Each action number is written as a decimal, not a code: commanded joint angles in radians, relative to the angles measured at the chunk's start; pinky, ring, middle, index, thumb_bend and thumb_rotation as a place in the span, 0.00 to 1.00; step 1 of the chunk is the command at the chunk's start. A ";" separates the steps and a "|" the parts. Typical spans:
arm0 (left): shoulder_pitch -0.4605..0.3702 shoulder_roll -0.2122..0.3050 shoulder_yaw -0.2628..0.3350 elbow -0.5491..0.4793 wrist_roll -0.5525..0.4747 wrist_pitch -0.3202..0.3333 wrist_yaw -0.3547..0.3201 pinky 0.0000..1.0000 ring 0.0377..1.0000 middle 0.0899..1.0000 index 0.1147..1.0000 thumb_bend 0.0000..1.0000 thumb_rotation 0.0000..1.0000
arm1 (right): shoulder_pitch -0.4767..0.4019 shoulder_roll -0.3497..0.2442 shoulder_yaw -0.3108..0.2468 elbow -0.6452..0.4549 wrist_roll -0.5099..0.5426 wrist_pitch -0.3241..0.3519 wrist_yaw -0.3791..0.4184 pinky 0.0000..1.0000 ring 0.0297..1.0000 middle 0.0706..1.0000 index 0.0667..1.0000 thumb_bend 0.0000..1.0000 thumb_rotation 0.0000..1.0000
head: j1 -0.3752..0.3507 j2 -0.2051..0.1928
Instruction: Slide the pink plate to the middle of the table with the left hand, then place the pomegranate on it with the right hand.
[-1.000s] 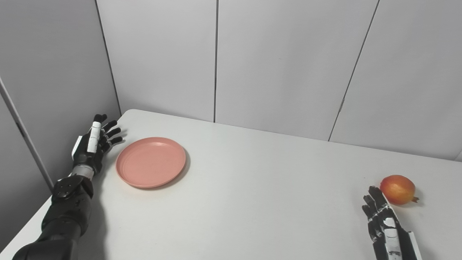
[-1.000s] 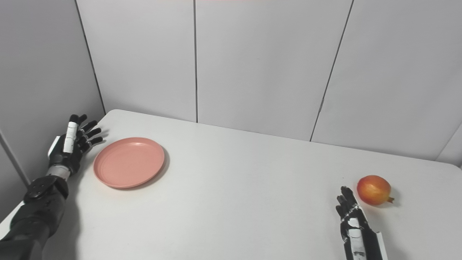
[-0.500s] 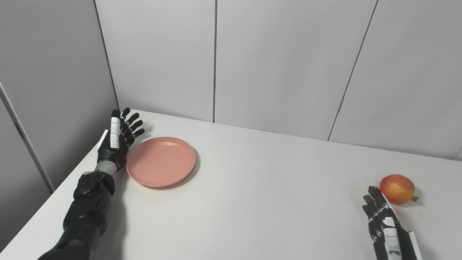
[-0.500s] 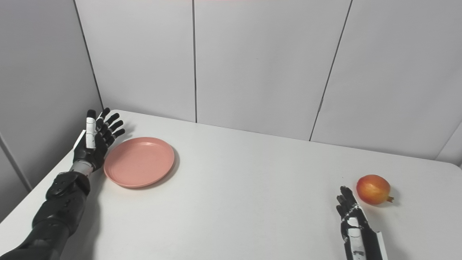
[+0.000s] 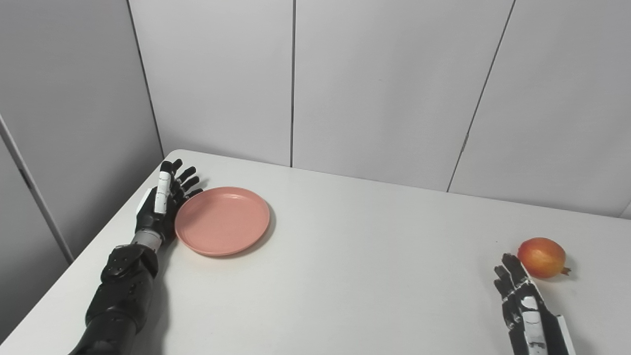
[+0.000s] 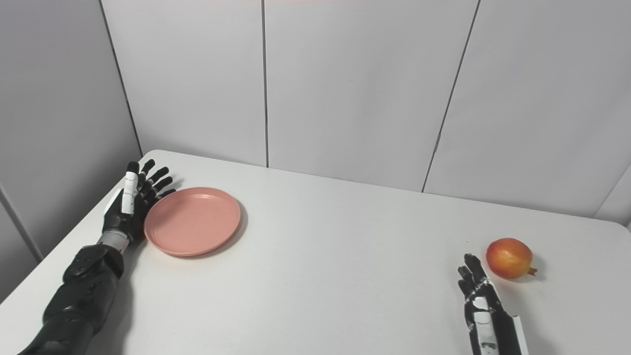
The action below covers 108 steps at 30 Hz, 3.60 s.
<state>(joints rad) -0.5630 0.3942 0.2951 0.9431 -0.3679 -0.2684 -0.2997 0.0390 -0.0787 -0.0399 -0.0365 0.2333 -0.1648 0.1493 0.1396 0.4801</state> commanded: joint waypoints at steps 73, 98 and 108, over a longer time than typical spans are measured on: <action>0.102 -0.305 -0.186 -0.440 0.205 0.255 0.221 0.66 0.80 0.84 0.96 0.86 0.94 | 0.073 0.029 0.025 0.027 -0.057 0.025 -0.017 0.96 0.94 0.94 0.88 0.83 0.85 | -0.078 0.043; 0.167 -0.418 -0.243 -0.522 0.274 0.243 0.288 0.74 0.85 0.88 1.00 0.93 0.90 | 0.074 0.078 0.069 -0.011 -0.139 0.055 -0.053 0.95 0.94 0.93 0.87 0.81 0.85 | -0.214 0.082; 0.185 -0.428 -0.252 -0.534 0.254 0.238 0.257 0.70 0.84 0.88 1.00 0.91 0.88 | 0.070 0.103 0.095 -0.019 -0.197 0.059 -0.075 0.92 0.92 0.92 0.87 0.77 0.86 | -0.331 0.109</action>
<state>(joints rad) -0.3846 -0.0228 0.0502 0.4215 -0.1028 -0.0342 -0.0250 0.0708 -0.0077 0.0388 -0.0875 0.0393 -0.1144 0.0821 -0.1718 0.5844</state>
